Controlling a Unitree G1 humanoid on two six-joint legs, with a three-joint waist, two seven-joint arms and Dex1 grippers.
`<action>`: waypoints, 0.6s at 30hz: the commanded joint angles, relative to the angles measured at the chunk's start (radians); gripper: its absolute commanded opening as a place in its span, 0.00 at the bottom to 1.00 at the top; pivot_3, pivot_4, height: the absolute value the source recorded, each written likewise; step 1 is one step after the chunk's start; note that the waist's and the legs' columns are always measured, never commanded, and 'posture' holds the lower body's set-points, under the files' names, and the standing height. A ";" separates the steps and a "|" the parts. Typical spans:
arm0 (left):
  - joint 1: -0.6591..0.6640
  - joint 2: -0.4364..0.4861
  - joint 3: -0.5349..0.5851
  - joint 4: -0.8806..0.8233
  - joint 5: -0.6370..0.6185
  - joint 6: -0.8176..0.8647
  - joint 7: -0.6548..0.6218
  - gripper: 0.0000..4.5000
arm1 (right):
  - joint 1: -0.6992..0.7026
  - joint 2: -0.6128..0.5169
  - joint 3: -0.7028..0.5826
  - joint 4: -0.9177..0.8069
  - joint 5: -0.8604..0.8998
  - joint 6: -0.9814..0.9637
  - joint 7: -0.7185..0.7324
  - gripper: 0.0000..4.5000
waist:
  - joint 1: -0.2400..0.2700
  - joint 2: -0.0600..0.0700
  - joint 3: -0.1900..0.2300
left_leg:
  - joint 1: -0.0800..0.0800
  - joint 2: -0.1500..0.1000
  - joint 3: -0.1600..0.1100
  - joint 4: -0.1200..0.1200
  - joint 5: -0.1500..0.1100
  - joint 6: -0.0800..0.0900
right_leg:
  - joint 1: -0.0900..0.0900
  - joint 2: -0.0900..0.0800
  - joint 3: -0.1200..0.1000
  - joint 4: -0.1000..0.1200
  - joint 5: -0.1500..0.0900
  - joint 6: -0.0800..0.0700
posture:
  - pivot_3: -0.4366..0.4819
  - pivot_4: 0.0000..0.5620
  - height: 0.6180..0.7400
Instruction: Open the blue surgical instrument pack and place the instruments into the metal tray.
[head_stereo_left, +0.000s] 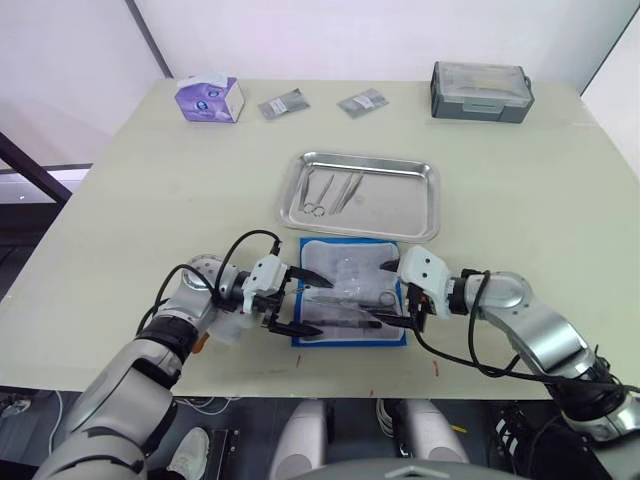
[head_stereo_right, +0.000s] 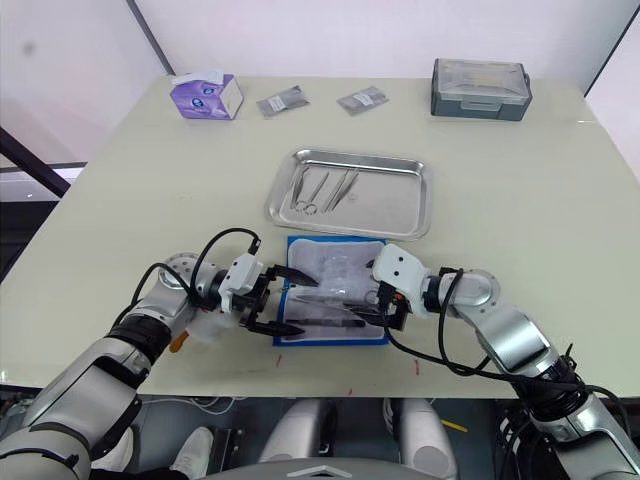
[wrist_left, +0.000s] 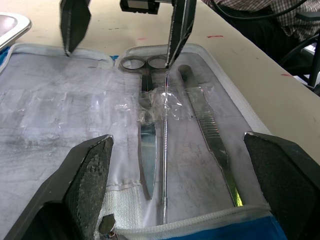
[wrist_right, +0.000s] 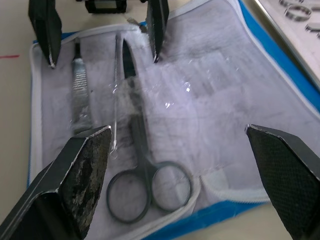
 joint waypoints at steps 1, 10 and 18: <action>0.025 -0.007 -0.039 0.027 0.012 0.006 -0.048 0.98 | -0.022 -0.007 0.020 -0.012 -0.030 0.011 0.006 1.00 | 0.000 0.000 0.000 | 0.000 0.000 0.000 0.000 0.000 0.000 | 0.000 0.000 0.000 0.000 0.000 0.000 | 0.48 0.27 0.98; 0.027 -0.005 -0.044 0.017 0.011 0.013 -0.048 0.98 | -0.056 -0.019 0.068 0.000 -0.078 0.103 0.019 1.00 | 0.000 0.001 -0.001 | 0.000 0.000 0.000 0.000 0.000 0.000 | 0.000 0.000 0.000 0.000 0.000 0.000 | 0.48 0.27 0.98; 0.030 -0.004 -0.044 0.020 0.014 0.010 -0.048 1.00 | -0.080 -0.013 0.103 0.013 -0.090 0.107 0.049 0.77 | -0.001 0.001 -0.001 | 0.000 0.000 0.000 0.000 0.000 0.000 | 0.000 0.000 0.000 0.000 0.000 0.000 | 0.48 0.27 0.98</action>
